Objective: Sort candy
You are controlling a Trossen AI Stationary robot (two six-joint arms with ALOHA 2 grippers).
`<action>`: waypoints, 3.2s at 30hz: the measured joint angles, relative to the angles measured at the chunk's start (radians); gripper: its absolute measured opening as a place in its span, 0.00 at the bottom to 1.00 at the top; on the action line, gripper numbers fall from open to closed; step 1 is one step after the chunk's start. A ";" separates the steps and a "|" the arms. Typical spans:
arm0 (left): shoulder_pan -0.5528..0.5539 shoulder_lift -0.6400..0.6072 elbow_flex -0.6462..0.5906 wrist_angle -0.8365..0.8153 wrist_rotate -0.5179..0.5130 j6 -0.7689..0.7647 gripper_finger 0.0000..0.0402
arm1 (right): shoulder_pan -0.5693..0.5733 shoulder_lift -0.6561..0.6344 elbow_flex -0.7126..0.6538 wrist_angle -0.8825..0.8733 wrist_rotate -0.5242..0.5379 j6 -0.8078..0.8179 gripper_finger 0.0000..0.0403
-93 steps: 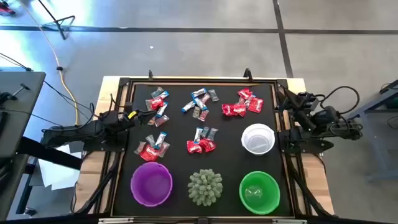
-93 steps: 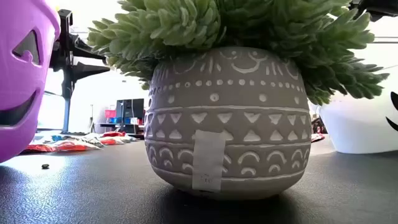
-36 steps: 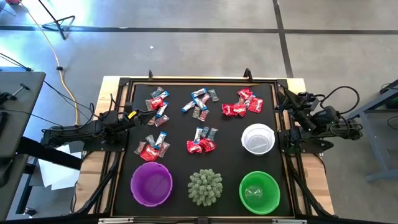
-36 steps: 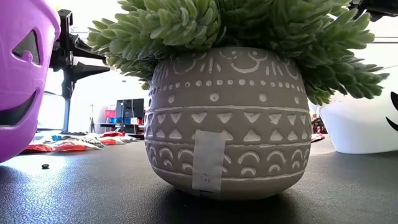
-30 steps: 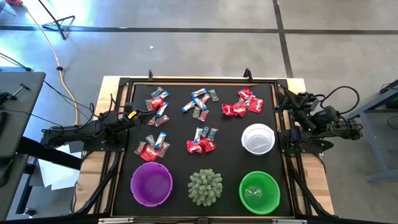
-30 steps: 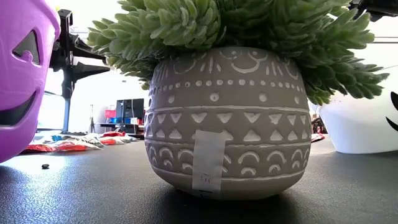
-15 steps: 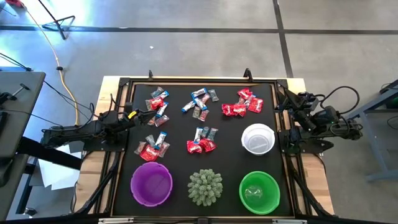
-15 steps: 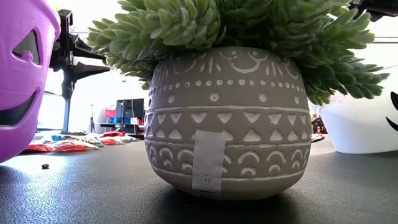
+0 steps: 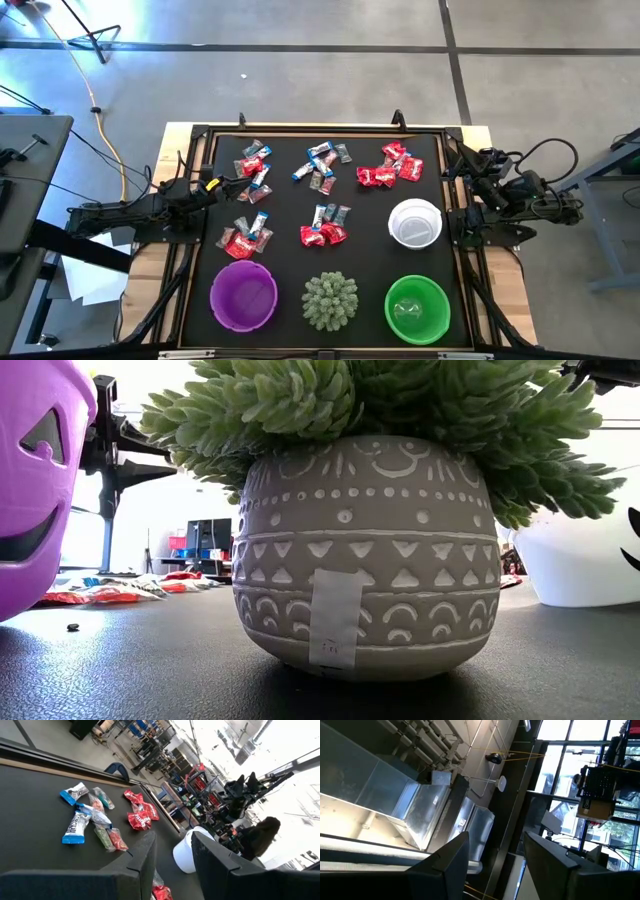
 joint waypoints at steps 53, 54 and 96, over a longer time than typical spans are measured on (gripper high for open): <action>0.000 0.000 0.000 0.085 -0.027 0.172 0.27 | 0.000 0.000 0.000 0.000 0.000 0.000 0.45; 0.000 0.000 0.000 0.084 -0.030 0.180 0.27 | 0.000 0.000 0.000 0.000 0.000 0.000 0.45; 0.000 0.012 0.005 0.106 0.042 0.050 0.16 | 0.000 0.000 0.000 0.000 0.000 0.000 0.45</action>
